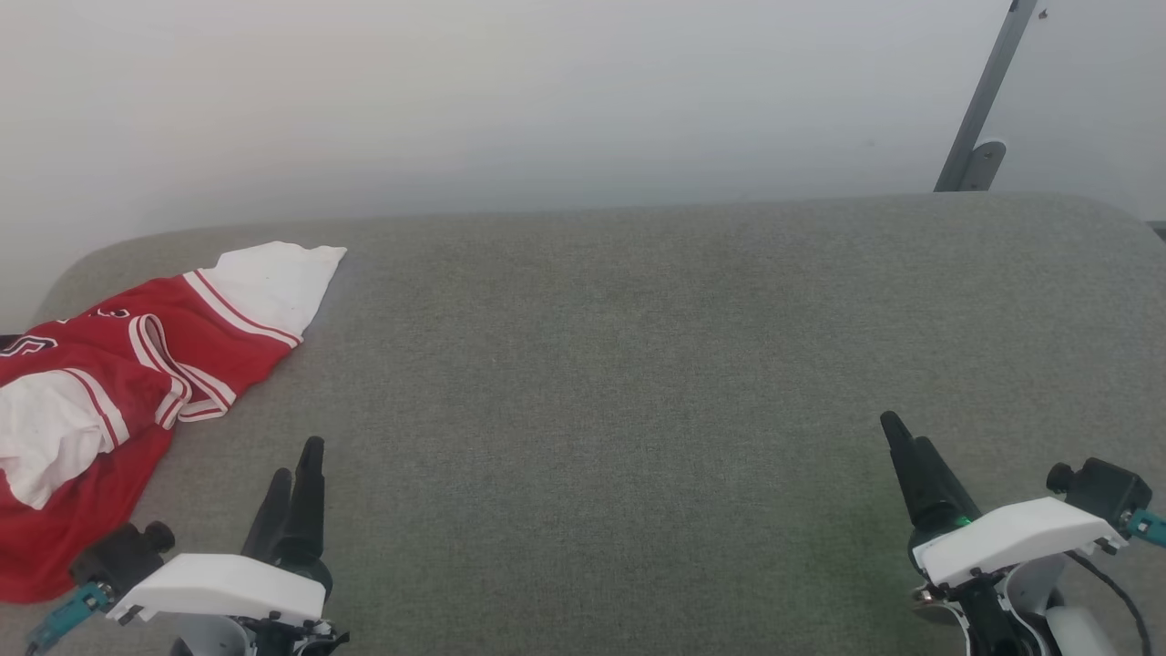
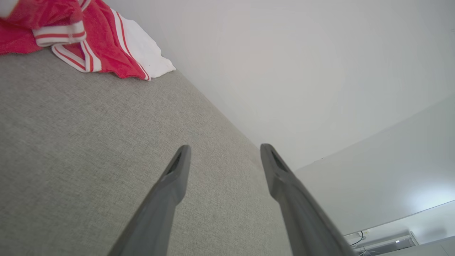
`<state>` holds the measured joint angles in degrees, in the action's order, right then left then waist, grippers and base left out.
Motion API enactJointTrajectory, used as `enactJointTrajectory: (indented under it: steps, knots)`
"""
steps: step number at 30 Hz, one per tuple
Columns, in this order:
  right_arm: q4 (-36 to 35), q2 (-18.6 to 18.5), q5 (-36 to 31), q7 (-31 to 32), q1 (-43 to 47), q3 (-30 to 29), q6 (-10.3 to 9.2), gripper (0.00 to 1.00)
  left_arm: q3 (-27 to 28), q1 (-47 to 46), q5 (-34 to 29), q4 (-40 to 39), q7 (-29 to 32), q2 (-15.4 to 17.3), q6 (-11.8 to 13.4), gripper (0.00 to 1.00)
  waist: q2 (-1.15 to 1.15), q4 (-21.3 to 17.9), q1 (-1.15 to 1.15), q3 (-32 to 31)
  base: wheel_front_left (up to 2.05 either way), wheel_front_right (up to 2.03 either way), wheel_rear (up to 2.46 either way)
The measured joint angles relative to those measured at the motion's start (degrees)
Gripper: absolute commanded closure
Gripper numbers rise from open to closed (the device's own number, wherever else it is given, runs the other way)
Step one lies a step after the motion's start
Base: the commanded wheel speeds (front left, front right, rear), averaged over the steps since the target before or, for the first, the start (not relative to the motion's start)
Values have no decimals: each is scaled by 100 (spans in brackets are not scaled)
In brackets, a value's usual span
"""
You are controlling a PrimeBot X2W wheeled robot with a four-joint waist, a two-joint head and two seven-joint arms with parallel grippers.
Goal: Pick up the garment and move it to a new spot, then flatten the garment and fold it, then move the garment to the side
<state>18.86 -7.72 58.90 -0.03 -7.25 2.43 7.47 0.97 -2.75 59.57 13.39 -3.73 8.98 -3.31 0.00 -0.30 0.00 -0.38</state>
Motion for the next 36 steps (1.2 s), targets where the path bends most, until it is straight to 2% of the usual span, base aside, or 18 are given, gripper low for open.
enactJointTrajectory:
  steps: [16, 36]
  knots:
    - [-10, -152, -922, -203, -5, -23, 0, 0, 154, 0, -1079, 103, -257, -12, -196, 0, 0, -14, 0, -12, 0, 0, 0]
    - [-38, -233, -1976, -421, -10, 90, 1, 0, 243, 12, -2227, 121, -564, -56, -310, 0, 0, -49, 0, -57, 0, 0, 0]
